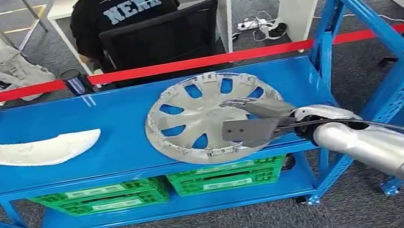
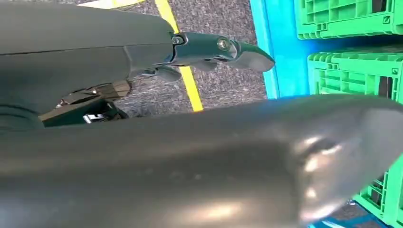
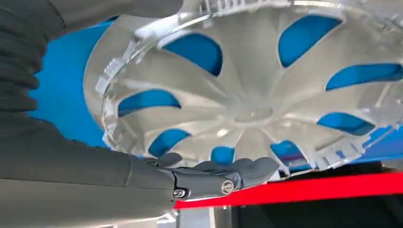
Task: Take the parts from the cabinet and place them on the table.
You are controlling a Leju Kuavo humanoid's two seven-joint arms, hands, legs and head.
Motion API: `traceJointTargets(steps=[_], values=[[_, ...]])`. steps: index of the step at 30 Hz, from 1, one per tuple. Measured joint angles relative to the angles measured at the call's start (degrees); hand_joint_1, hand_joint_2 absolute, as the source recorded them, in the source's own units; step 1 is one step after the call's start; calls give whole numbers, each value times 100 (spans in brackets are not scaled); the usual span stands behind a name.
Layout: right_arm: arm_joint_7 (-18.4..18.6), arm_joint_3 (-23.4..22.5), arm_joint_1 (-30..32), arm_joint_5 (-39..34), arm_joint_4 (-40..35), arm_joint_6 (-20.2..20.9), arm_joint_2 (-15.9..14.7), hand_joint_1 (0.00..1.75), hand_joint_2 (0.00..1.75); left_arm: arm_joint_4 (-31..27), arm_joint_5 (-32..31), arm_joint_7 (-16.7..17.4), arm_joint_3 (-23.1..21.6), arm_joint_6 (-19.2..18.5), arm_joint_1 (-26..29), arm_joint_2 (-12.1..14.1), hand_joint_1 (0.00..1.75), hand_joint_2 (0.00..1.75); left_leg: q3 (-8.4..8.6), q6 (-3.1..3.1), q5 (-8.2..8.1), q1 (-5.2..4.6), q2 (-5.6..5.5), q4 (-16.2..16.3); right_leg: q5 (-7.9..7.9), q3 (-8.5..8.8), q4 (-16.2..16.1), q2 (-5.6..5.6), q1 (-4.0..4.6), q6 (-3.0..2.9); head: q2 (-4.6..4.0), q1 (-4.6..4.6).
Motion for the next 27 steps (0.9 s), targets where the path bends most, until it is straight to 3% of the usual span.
traceJointTargets(steps=[12,27], values=[[33,122,204,-81,0,-61,4,0,175,-9,35,13,0,9,3,0,0,0,0,0,0,0,1,1,0,0,-1,0,0,0,-2,0],[332,175,317,44,170,24,-2,0,175,-7,105,-33,-4,7,21,-2,0,0,-1,3,-2,0,1,1,0,0,-2,0,0,0,0,0]])
